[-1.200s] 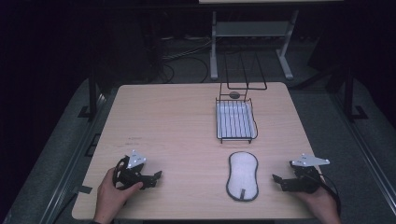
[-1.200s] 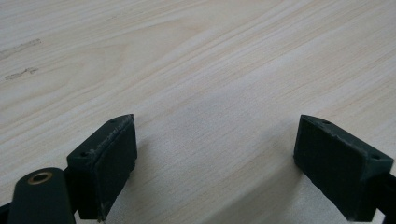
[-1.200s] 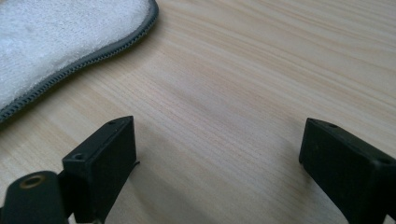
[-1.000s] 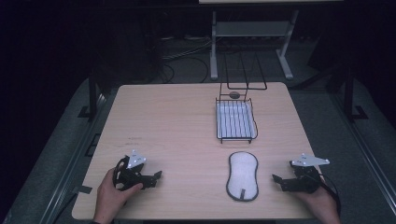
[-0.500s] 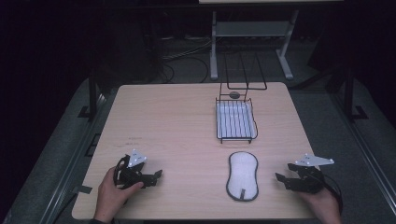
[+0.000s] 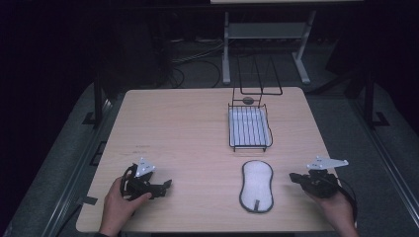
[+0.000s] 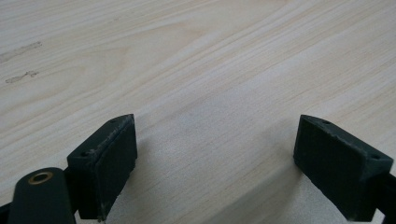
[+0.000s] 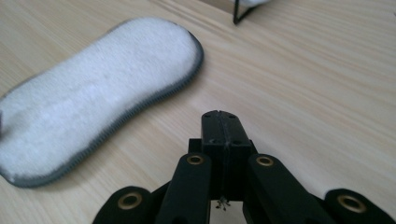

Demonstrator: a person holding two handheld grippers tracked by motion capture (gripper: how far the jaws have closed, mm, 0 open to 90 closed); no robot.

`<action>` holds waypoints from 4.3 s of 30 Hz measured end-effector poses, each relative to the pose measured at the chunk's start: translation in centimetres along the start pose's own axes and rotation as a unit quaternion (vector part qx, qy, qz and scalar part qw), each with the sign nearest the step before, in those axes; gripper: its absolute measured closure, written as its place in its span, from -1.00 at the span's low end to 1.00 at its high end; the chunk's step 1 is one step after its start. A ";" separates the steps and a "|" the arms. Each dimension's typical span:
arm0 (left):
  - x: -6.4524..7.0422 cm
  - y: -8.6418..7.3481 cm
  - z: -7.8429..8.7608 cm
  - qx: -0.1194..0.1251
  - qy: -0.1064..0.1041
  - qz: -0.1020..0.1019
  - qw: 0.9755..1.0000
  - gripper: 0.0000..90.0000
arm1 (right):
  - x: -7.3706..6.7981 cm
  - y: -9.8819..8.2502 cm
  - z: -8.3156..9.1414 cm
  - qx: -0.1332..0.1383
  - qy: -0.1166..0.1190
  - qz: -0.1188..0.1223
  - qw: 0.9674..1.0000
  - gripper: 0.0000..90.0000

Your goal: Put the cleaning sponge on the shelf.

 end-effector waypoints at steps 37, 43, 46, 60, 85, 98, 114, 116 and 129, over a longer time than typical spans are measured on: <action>0.0 -0.1 0.1 0.001 0.000 0.001 1.000 -0.72 | -2.1 2.5 -5.5 -0.025 0.058 0.014 0.998 1.00; 0.1 0.0 0.1 0.002 0.000 0.002 1.000 -0.72 | -2.0 2.8 -6.4 -0.029 0.059 0.012 0.998 1.00; 0.1 0.0 0.1 0.002 0.000 0.002 1.000 -0.72 | -2.2 3.1 -6.8 -0.028 0.061 0.013 0.998 1.00; 0.0 -0.1 0.1 0.000 0.000 0.001 1.000 -0.72 | -4.8 4.2 -5.4 -0.004 0.095 0.023 0.995 1.00; 0.1 -0.1 0.2 0.001 0.001 0.001 1.000 -0.72 | -11.8 1.1 -4.5 -0.049 0.162 0.074 0.983 1.00; 0.1 -0.1 0.2 0.001 0.001 0.001 1.000 -0.72 | -10.2 0.6 -3.7 -0.048 0.143 0.055 0.987 1.00; 0.1 -0.1 0.2 0.000 0.001 0.000 1.000 -0.72 | -7.6 -0.3 -2.1 -0.045 0.112 0.031 0.992 1.00; 0.1 -0.2 0.2 0.001 0.001 0.000 1.000 -0.72 | -7.1 -0.5 -1.8 -0.044 0.107 0.026 0.993 1.00; 0.1 -0.1 0.2 0.001 0.001 0.000 1.000 -0.72 | -5.3 -1.2 -0.7 -0.041 0.099 0.008 0.994 1.00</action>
Point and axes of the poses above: each handheld gripper's, and its own axes: z roughly backward along the jaws, y roughly out of its top, x roughly to its right, the point moved 5 cm from there along -z, roughly forward along the jaws, and after that the axes turned 8 degrees about x, right-handed, at the moved point
